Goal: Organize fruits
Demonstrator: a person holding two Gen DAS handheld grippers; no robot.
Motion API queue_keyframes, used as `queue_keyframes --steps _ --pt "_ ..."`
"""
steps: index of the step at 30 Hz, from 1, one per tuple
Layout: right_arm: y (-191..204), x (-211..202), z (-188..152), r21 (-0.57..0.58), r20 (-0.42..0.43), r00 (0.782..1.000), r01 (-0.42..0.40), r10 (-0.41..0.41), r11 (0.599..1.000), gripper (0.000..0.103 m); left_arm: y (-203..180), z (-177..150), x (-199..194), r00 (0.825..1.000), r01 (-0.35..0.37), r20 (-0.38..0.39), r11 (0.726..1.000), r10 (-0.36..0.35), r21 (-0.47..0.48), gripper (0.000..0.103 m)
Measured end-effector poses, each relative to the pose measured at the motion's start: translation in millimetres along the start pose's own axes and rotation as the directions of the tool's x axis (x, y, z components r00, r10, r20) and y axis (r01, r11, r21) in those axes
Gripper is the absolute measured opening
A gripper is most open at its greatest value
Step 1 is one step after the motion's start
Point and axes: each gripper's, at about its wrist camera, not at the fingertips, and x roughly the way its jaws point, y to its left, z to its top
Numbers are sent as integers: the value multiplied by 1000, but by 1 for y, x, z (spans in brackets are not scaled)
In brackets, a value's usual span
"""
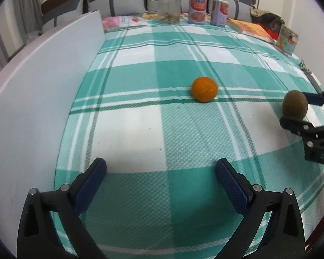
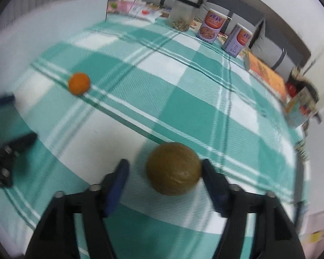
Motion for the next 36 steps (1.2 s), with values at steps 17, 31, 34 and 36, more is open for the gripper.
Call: queue_keyframes --steps 17,31,34,36 --pt "-10 -47 -55 326 195 976 -156 95 932 97 1 -2 0 1000 18 22 1000 -18 -5 103" --pt "-58 -37 -101 500 128 990 -117 61 858 97 1 -2 0 1000 18 23 1000 -18 -6 103" --pt "-61 -34 -109 491 103 994 -76 29 868 97 1 -2 0 1000 18 23 1000 -18 -5 103" --pt "-64 -32 -113 494 96 995 -70 26 866 97 1 -2 0 1000 18 23 1000 -18 -5 103"
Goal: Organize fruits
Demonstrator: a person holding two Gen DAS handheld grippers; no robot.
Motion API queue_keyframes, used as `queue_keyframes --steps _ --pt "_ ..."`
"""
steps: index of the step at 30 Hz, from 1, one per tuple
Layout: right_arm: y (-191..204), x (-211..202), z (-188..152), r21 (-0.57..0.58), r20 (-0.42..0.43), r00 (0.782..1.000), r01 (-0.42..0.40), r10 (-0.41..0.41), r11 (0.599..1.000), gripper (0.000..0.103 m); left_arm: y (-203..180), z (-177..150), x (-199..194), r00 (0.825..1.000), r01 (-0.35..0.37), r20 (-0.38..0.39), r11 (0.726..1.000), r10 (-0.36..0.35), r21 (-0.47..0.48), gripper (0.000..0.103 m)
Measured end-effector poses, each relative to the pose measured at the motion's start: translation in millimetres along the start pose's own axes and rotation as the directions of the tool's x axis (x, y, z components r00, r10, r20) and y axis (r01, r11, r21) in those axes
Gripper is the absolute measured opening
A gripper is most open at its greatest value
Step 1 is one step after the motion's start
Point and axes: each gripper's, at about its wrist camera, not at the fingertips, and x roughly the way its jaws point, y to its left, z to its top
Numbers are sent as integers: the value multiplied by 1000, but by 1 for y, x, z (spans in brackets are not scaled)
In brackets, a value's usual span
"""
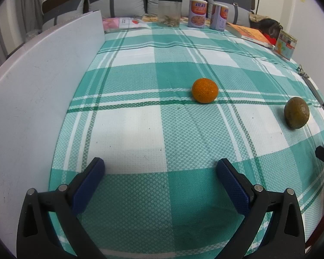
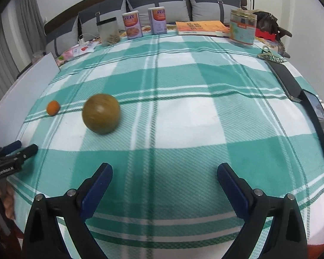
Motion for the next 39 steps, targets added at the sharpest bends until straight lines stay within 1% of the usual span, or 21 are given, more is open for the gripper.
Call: queue_keyframes --steps 4,8,11,21,39 --pt "-2 4 -2 -18 -3 1000 27 -27 999 97 0 0 0 1000 0 0 1000 0 0 103" --pt "3 6 -3 -42 -4 999 45 -45 998 102 0 0 0 1000 0 0 1000 0 0 103" --pt "7 8 -5 -61 1 998 63 -63 996 103 0 0 0 1000 0 0 1000 0 0 103" --pt "9 8 -9 -60 42 996 79 -77 995 103 0 -1 0 1000 1 1 1000 -1 0 103" --pt "10 8 -10 -59 48 996 82 -80 995 103 1 -1 0 1000 2 1 1000 -2 0 103"
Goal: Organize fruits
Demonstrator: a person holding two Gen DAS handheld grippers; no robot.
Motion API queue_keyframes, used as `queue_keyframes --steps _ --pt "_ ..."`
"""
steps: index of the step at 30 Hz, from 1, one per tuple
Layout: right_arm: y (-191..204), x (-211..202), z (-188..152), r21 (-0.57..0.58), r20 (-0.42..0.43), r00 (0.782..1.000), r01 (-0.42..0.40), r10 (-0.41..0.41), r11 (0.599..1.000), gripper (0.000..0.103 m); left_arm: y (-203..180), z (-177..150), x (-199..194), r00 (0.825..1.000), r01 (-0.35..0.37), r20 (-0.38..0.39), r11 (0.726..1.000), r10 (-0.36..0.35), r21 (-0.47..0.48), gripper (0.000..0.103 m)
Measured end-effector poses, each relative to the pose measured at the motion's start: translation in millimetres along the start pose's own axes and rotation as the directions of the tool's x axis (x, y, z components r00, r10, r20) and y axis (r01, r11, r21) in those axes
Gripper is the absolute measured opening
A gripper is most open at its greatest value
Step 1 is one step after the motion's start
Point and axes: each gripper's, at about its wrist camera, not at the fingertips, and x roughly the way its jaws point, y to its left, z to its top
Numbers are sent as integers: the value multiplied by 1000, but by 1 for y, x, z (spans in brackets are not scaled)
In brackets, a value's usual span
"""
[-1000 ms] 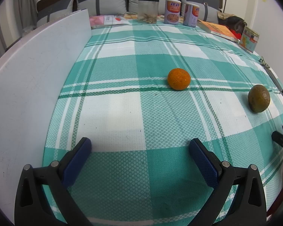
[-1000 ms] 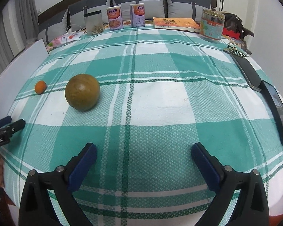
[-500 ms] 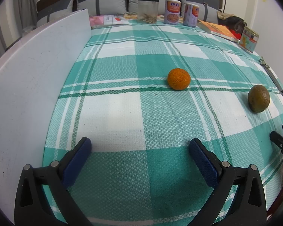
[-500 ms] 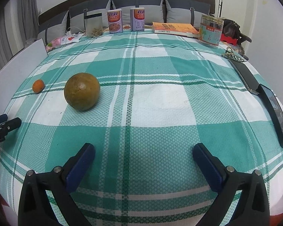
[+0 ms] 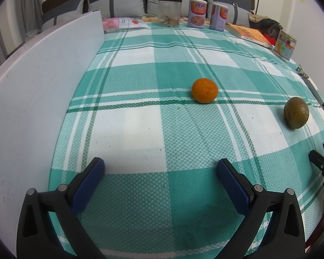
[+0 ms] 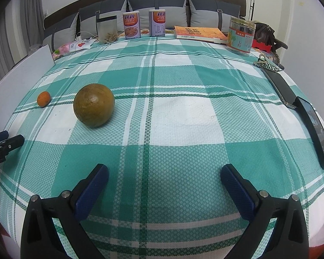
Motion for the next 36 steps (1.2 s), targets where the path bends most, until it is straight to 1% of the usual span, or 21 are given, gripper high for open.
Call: queue_keyframes --steps 15,19,21,23,24,25,27,28,29,31,32,33,34,35,36 --pt "0 0 0 0 0 1000 1 -1 1000 103 1 0 0 1000 3 0 1000 -3 -1 103" --pt "0 0 0 0 1 1000 1 -1 1000 103 -1 4 1 1000 1 -17 1000 -1 0 102" --pt "0 0 0 0 1 1000 1 -1 1000 103 -5 13 2 999 44 -30 999 -44 -6 101" --pt "0 0 0 0 1 1000 1 -1 1000 103 -13 31 3 995 98 -21 995 -98 -11 101" --pt "1 0 -1 0 1 1000 0 0 1000 103 -18 40 3 994 109 -10 994 -109 2 101" --pt "1 0 -1 0 1 1000 0 0 1000 103 -23 46 4 994 110 0 994 -110 19 100" --pt "1 0 -1 0 1 1000 1 -1 1000 103 -40 61 11 996 91 9 992 -92 83 99" --pt "1 0 -1 0 1 1000 1 -1 1000 103 -45 64 15 997 82 6 991 -83 103 95" --pt "1 0 -1 0 1 1000 1 -1 1000 103 -52 68 22 998 64 -5 990 -64 129 83" --pt "1 0 -1 0 1 1000 1 -1 1000 103 -57 71 37 998 45 -41 988 -39 150 68" --pt "1 0 -1 1 1 1000 1 -1 1000 103 -58 71 42 998 46 -49 987 -39 151 68" --pt "1 0 -1 0 1 1000 1 -1 1000 103 -58 72 41 998 55 -27 988 -51 142 65" --pt "1 0 -1 1 1 1000 1 -1 1000 103 -56 72 41 999 52 -21 989 -50 136 49" --pt "1 0 -1 1 0 1000 1 -1 1000 103 -55 72 40 998 64 -20 990 -62 124 29" --pt "1 0 0 1 -4 1000 -1 1 1000 103 -52 72 38 997 71 -25 991 -69 110 30"
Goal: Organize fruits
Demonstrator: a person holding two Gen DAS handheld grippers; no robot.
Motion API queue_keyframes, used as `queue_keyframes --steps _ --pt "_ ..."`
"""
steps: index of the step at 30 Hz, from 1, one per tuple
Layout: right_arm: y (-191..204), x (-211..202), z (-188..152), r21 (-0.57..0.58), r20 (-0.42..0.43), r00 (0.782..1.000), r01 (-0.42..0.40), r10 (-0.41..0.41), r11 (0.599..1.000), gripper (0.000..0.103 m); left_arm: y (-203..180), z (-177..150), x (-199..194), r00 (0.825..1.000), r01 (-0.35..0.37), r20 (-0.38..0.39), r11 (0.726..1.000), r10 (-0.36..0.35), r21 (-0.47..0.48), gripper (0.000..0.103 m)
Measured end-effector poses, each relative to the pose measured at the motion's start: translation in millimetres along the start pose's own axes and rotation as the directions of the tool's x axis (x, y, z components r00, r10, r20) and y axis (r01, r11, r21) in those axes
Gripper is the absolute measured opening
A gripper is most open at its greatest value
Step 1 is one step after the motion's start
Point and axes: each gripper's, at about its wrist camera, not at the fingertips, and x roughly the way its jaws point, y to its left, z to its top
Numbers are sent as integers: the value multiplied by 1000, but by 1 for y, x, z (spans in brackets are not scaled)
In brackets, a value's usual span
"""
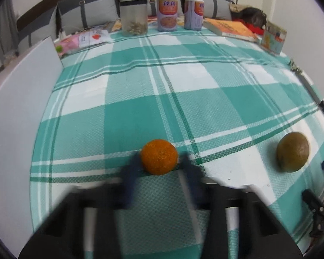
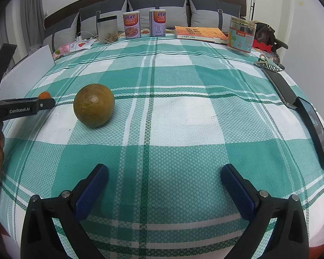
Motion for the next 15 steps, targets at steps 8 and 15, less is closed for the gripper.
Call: queue_keyframes --steps 8,15 --pt "11 -4 45 104 -17 955 -292 295 951 86 11 -22 -32 998 60 -14 997 -61 -49 29" --pt "42 36 71 115 -107 958 -255 267 960 63 19 -29 -51 998 56 -16 995 -57 -84 29"
